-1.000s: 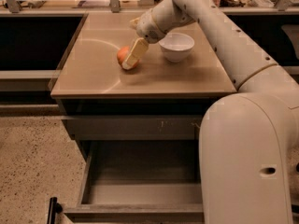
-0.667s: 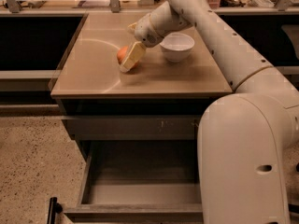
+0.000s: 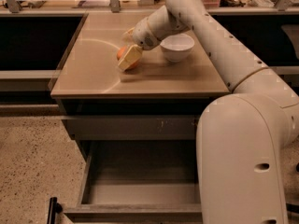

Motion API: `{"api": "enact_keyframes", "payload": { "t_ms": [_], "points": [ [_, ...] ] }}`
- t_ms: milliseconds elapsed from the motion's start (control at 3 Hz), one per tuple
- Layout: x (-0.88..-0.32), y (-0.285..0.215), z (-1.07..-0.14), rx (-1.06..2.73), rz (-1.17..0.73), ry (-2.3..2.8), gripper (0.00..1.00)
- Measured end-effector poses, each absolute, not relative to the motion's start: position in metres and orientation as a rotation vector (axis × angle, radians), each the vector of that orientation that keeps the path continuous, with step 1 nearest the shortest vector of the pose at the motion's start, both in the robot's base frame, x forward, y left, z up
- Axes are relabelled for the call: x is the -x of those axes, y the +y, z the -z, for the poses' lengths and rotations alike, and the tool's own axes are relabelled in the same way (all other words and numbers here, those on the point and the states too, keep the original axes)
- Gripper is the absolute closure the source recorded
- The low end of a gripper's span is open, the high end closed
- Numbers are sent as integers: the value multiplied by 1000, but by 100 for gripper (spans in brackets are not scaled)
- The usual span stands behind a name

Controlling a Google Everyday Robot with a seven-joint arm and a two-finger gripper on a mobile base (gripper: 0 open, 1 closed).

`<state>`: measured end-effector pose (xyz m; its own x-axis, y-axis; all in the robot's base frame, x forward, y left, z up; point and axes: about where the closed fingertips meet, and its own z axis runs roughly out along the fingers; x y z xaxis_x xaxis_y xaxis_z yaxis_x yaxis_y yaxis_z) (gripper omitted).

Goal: Place orange into middle drawer

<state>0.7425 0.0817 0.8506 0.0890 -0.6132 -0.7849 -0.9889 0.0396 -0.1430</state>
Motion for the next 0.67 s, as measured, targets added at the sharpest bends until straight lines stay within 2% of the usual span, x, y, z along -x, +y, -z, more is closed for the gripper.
{"api": "enact_keyframes", "payload": {
  "t_ms": [667],
  "points": [
    [-743,82,-850,1655,-667,1605,65]
  ]
}}
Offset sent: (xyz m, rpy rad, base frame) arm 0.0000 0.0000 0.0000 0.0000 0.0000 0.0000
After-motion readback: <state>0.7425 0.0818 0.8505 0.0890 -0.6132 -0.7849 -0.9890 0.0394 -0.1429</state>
